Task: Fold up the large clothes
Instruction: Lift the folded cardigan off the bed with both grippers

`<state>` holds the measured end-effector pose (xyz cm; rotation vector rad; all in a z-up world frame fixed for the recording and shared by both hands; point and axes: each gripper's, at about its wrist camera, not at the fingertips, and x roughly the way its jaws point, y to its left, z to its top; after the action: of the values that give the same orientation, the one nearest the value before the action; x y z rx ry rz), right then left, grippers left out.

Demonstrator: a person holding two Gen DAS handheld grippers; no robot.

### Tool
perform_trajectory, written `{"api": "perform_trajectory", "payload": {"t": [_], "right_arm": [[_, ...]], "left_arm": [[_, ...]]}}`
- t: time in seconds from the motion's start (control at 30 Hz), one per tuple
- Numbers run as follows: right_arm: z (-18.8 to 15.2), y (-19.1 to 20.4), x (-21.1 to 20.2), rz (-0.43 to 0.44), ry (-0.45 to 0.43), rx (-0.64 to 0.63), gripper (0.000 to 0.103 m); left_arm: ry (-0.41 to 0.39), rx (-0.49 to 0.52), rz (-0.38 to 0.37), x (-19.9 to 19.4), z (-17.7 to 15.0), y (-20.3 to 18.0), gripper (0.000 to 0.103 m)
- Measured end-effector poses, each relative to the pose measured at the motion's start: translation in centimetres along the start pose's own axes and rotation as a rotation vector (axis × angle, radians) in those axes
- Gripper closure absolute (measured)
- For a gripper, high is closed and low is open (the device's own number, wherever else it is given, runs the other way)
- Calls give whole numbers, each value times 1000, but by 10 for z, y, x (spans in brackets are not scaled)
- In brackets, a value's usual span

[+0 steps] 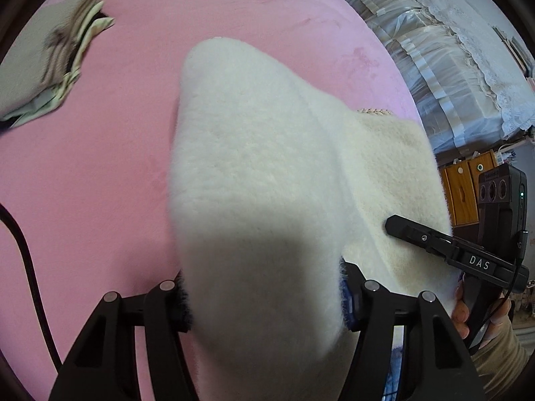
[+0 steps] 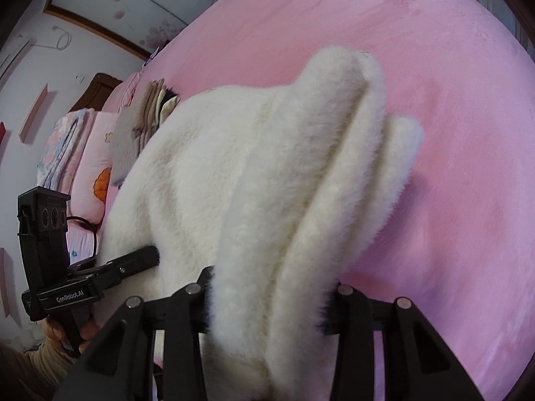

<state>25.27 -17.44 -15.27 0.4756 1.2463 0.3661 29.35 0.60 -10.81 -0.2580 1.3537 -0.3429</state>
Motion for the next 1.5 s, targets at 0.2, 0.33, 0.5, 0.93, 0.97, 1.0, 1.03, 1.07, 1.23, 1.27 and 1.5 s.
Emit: {"api": "perform_trajectory", "payload": {"t": [0.2,0.33,0.5,0.93,0.97,1.0,1.03,1.07,1.23,1.27,1.5], "right_arm": [[-21,78,20,35,52,-38,64],[-11,150,44,78,57,-116,64],[15,238,72,139,7,-224,64],[171,380,197,180,-182,-311,64],[183,386,209,180,-191,-307,64],[193,389,220,181,-198,-301,64],[202,390,232,184,-203,-292,64],[210,390,244,183,-206,-284,64],[238,377,306,149,-149,-212,63],[239,372,313,138,-142,-205,63],[235,364,319,126,-97,-223,56]], "left_arm": [[-1,-62,10,-72,-27,78,42],[-63,-100,37,-130,-28,142,42],[-176,-118,66,-204,-3,230,42],[-404,-27,81,-247,179,414,42],[-408,-19,80,-244,194,428,42],[-412,-20,79,-231,208,424,42],[-412,-21,81,-224,225,435,42],[-410,-19,82,-216,239,443,41],[-374,-49,102,-167,278,481,40],[-378,-42,108,-163,278,487,38],[-399,-79,67,-151,259,502,23]]}}
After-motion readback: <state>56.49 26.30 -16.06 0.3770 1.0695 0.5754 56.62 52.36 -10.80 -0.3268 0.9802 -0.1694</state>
